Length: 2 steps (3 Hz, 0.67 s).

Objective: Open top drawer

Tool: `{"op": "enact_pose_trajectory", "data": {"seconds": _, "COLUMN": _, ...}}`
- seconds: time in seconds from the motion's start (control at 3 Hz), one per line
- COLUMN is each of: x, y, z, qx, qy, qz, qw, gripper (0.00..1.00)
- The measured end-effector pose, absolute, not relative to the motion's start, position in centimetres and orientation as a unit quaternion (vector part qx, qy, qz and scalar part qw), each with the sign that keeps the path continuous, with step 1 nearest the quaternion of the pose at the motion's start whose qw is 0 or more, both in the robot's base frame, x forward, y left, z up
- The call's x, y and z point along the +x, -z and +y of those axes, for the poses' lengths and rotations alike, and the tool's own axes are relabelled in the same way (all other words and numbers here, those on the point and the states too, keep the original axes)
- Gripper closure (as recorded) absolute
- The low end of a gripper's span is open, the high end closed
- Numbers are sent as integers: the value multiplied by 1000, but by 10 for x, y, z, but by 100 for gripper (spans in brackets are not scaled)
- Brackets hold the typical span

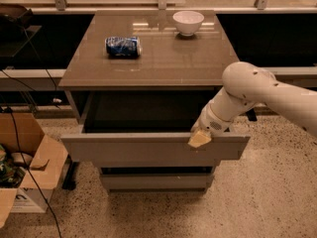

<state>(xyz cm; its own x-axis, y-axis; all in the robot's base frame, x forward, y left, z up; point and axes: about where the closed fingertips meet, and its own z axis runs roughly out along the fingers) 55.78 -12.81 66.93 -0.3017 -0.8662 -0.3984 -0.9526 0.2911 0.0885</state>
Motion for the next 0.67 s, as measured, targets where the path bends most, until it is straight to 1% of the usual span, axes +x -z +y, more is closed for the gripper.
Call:
{"op": "enact_pose_trajectory", "data": {"seconds": 0.33, "x": 559, "y": -686, "z": -104, "qx": -540, "qy": -117, "qz": 822, "qw": 139, "gripper": 88}}
{"op": "enact_pose_trajectory", "data": {"seconds": 0.67, "x": 559, "y": -689, "z": -99, "qx": -526, "qy": -109, "qz": 832, "qw": 139, "gripper": 100}}
